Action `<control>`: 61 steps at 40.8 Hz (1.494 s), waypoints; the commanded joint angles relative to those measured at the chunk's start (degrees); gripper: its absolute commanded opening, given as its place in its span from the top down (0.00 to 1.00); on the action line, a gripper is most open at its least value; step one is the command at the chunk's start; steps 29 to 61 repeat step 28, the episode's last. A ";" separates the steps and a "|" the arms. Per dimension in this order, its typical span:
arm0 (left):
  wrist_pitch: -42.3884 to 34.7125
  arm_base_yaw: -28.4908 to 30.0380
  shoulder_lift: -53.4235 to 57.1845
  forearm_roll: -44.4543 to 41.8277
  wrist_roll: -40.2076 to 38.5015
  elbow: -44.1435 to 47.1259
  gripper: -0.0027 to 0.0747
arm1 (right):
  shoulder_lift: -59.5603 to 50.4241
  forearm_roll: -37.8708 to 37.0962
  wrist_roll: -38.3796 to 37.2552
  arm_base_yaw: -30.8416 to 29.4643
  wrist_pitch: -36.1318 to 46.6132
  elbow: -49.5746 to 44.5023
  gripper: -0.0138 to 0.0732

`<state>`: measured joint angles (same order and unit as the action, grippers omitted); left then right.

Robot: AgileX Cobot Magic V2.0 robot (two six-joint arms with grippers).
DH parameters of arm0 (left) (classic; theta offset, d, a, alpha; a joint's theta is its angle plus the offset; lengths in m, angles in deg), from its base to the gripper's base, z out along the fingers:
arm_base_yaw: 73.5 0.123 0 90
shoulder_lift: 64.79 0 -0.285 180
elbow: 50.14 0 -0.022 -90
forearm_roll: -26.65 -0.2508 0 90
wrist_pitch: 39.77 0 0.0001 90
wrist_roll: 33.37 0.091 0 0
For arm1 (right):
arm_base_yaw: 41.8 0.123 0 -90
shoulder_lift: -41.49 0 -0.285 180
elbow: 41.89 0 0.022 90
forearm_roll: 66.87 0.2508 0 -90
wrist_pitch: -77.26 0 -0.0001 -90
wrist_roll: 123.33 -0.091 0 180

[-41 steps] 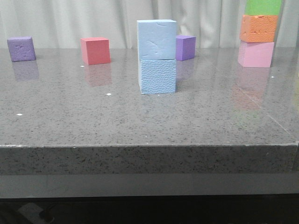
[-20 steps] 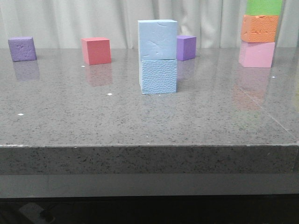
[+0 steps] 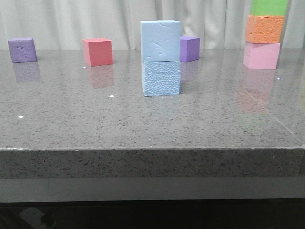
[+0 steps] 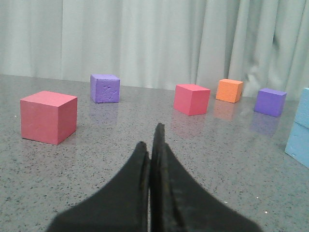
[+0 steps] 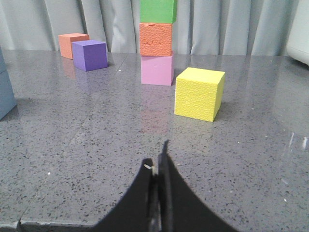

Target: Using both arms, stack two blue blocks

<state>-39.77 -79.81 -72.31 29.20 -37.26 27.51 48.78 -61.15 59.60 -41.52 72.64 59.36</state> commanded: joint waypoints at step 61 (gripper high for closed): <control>-4.48 2.35 1.03 0.49 -0.45 0.06 0.99 | -1.13 -0.49 0.30 -0.40 4.61 0.30 0.98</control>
